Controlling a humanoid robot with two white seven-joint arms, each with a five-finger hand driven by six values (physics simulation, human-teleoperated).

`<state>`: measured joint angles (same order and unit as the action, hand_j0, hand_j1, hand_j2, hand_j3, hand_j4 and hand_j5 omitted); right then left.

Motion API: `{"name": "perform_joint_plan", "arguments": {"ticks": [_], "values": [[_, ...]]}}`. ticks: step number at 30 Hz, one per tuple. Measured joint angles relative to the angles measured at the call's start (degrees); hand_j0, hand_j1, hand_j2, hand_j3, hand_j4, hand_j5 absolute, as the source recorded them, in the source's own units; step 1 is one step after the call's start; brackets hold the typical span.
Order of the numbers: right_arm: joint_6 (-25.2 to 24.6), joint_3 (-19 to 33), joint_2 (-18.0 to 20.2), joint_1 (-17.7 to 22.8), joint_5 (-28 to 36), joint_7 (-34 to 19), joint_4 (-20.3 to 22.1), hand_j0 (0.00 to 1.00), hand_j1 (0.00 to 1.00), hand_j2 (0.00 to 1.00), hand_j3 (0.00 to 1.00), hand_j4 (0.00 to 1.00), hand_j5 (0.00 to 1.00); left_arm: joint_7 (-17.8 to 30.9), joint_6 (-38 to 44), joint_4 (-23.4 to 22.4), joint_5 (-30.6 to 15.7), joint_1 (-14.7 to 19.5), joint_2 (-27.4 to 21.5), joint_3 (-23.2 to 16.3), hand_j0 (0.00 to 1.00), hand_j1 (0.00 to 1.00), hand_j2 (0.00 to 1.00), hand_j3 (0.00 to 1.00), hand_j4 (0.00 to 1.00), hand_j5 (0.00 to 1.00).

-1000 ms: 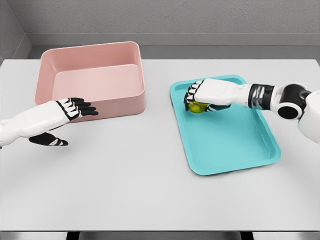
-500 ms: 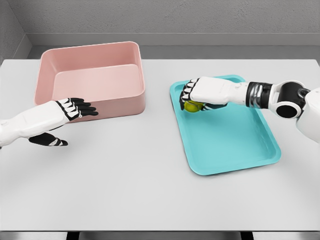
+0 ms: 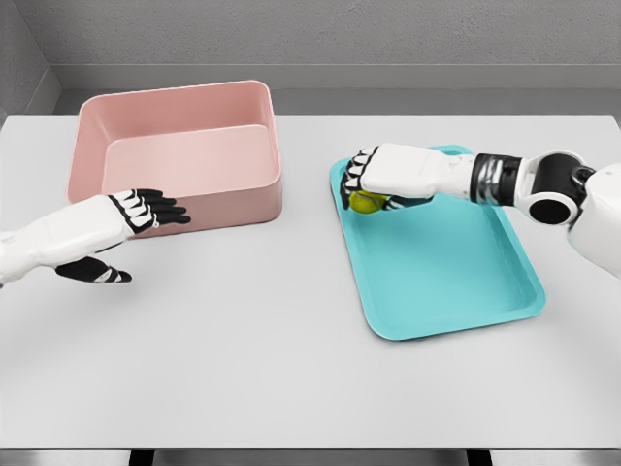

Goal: Put the tennis from the blue tray into the pink basket with both arms

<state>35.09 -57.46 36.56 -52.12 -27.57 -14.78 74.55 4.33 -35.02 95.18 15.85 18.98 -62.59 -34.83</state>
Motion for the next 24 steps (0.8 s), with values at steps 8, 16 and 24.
{"name": "perform_joint_plan", "arguments": {"ticks": [8,16,24], "values": [[0.0,0.0,-0.3,0.09,0.13,0.22,3.9,0.54,0.54,0.54,0.54,0.54,0.54,-0.01,0.0,0.0,-0.01,0.0,0.0,0.0,1.0,1.0,1.0,1.0,1.0,1.0],[0.0,-0.1,-0.69,0.26,0.27,0.29,6.13,0.54,0.54,0.54,0.54,0.54,0.54,-0.01,0.0,0.0,0.0,0.0,0.03,0.08,1.0,1.0,1.0,1.0,1.0,1.0],[0.0,-0.43,-2.76,0.7,0.24,0.26,7.19,0.53,0.53,0.53,0.53,0.53,0.53,-0.01,0.0,0.0,0.0,0.0,0.0,0.09,1.0,1.0,1.0,1.0,1.0,1.0]]}}
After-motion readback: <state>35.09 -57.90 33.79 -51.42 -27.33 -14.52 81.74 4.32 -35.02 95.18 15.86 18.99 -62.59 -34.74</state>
